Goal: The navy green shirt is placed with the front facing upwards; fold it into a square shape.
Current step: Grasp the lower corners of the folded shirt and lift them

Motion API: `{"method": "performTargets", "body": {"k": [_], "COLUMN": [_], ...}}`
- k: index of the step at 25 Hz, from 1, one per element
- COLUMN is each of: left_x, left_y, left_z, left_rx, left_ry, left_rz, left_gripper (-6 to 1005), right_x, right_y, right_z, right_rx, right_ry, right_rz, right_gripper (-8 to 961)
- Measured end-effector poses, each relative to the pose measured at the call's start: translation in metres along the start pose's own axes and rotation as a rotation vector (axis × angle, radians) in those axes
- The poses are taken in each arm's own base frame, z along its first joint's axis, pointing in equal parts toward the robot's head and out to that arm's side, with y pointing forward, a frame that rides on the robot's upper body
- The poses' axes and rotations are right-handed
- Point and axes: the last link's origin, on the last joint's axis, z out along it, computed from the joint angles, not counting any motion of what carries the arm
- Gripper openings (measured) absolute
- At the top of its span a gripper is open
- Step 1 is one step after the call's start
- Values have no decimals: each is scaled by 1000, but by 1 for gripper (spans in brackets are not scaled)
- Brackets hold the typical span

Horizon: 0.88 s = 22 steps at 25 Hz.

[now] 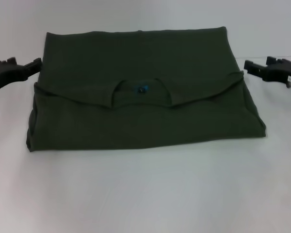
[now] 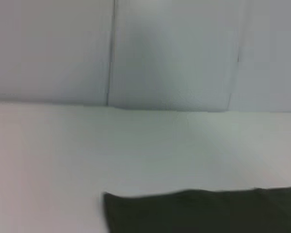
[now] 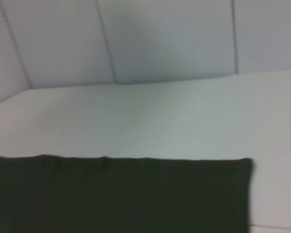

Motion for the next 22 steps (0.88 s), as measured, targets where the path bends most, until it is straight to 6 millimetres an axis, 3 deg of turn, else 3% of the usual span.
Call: {"method": "performTargets", "body": {"k": [2, 5, 6, 10, 15, 22], "left_x": [1, -1, -3, -14, -35, -48], "left_y": [-4, -6, -8, -9, -3, 4], "left_z": [-12, -28, -47, -67, -67, -60], "left_rx": [-66, -133, -198, -248, -256, -239], "left_ry": [-33, -75, -130, -212, -337, -429], "left_rz": [-56, -98, -123, -123, -95, -40], "left_gripper": [793, 800, 802, 811, 801, 786], "right_x": [5, 9, 11, 18, 22, 27], "right_y": [-1, -2, -2, -3, -2, 3], "right_z": [-6, -15, -19, -28, -33, -34], "right_rx": [-27, -55, -64, -77, -98, -126], "right_ry": [4, 3, 2, -7, -10, -6], "right_rz": [1, -6, -8, -1, 8, 19], "right_gripper": [792, 790, 789, 786, 786, 785]}}
